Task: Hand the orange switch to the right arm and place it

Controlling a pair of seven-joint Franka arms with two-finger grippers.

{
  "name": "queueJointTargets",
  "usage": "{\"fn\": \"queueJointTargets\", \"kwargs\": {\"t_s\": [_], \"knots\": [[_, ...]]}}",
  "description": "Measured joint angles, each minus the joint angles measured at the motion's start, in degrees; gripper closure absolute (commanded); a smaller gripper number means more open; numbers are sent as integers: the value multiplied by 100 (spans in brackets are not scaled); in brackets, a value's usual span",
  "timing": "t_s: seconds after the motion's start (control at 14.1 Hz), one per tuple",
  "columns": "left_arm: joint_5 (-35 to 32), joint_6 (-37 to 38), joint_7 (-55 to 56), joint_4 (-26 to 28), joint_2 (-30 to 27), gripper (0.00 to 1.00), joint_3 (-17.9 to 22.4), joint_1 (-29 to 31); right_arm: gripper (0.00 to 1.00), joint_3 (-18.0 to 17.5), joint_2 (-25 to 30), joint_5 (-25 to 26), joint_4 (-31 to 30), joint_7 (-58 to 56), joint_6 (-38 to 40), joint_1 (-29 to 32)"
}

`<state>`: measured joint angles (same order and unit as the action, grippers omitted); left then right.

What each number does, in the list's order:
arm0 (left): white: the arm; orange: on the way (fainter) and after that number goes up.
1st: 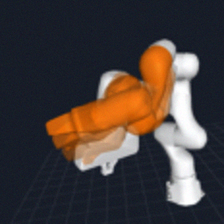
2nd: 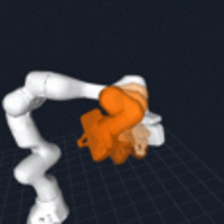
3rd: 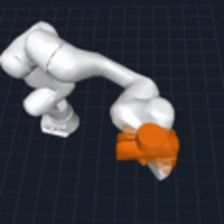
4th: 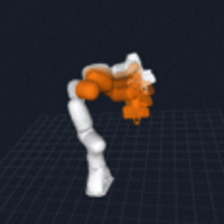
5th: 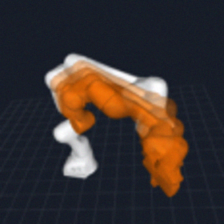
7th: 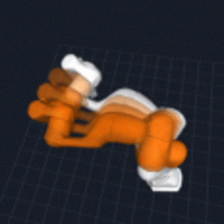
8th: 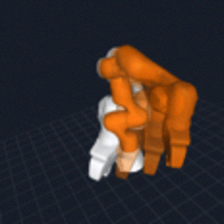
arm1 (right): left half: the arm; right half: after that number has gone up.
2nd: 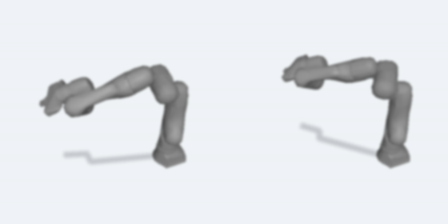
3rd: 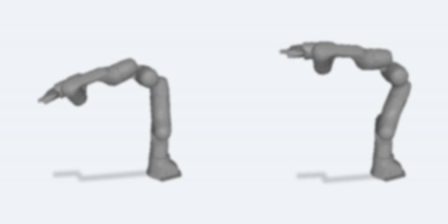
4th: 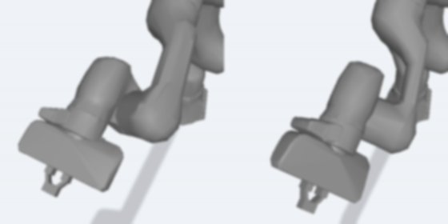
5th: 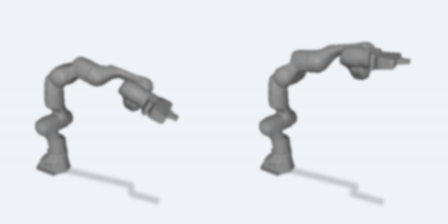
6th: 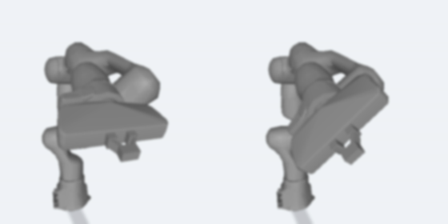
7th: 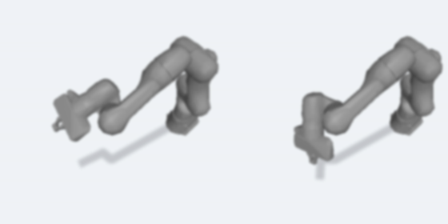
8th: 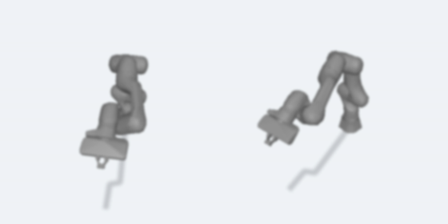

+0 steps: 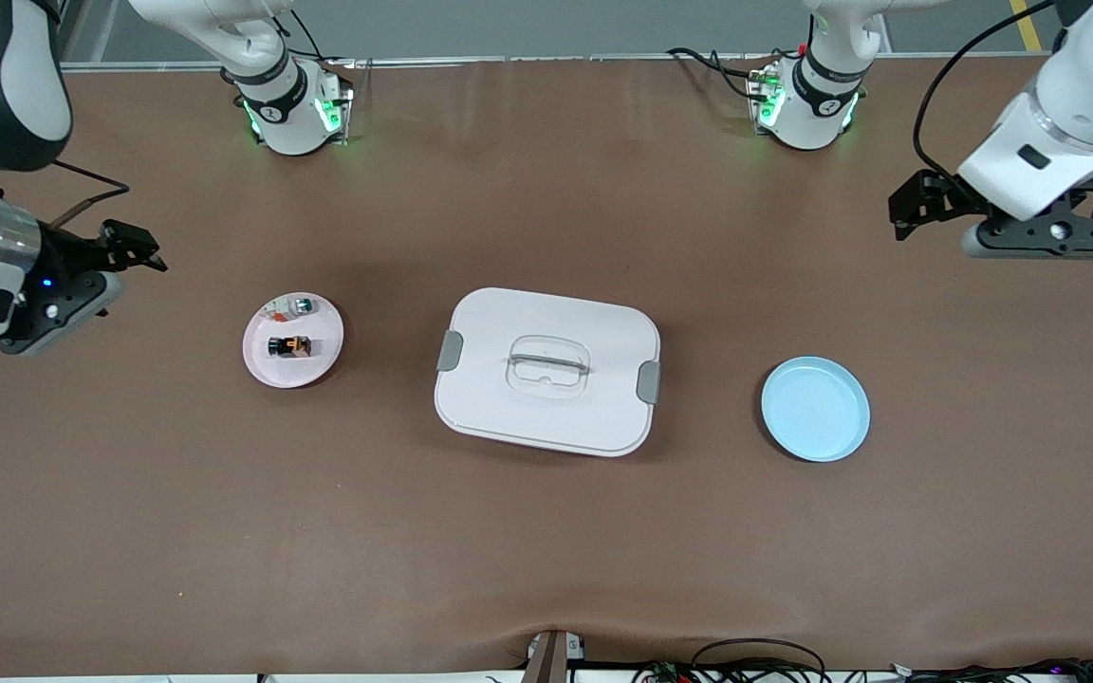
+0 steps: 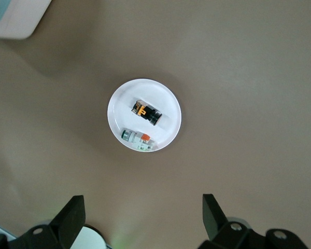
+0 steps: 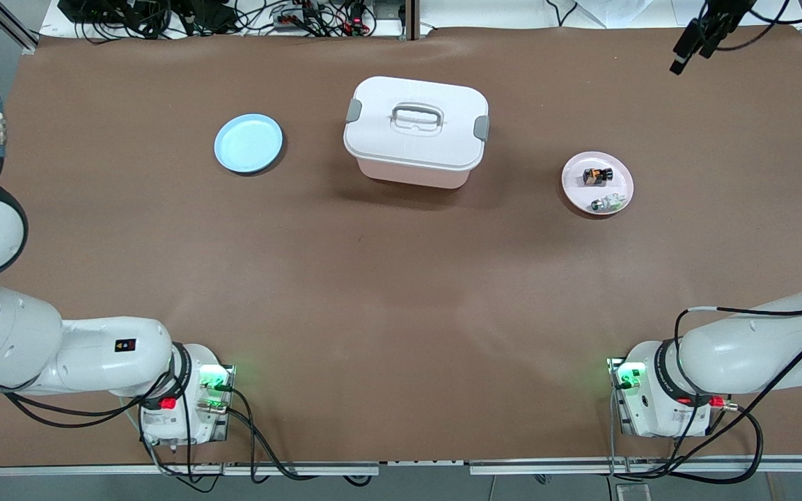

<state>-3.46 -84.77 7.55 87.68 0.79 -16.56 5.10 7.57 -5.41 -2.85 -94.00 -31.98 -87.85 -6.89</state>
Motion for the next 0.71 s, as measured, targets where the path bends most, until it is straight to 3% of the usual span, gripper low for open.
{"fn": "queueJointTargets", "kwargs": {"t_s": [0.71], "knots": [[27,-83,-235,-149,-36,0,15,289,0,88,-7,70,622,1168,777,388]]}}
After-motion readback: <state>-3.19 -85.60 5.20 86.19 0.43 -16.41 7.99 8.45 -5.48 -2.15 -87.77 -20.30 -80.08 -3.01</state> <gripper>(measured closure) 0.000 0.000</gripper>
